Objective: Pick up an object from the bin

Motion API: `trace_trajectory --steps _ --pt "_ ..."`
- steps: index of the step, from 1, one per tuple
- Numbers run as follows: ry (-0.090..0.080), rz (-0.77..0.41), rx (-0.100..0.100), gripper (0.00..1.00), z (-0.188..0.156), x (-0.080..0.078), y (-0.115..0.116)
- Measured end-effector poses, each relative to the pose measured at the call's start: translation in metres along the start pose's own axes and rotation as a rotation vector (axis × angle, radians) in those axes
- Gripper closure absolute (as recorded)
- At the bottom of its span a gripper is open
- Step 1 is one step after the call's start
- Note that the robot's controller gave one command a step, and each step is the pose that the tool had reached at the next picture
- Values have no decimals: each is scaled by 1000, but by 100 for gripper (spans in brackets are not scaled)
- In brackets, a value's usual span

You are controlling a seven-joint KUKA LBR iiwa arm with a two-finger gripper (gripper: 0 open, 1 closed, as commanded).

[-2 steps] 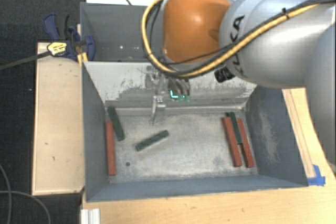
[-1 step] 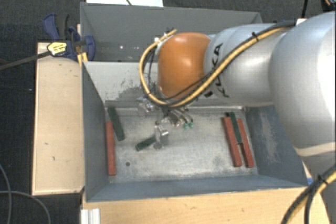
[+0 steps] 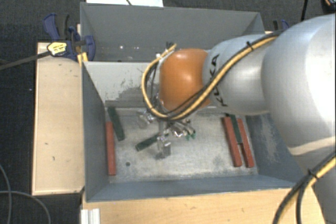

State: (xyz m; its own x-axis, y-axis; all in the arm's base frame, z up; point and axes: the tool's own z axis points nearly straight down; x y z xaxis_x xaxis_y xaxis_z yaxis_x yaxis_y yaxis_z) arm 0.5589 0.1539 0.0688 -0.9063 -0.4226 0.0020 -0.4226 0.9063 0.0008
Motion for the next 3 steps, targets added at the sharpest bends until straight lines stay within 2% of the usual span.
trace_trajectory --steps 1,2,3 --pt "-3 8 0 100 -2 -1 0" --pt "-14 -37 3 100 -123 -7 -4" --pt "-8 -457 5 100 -175 41 -37"
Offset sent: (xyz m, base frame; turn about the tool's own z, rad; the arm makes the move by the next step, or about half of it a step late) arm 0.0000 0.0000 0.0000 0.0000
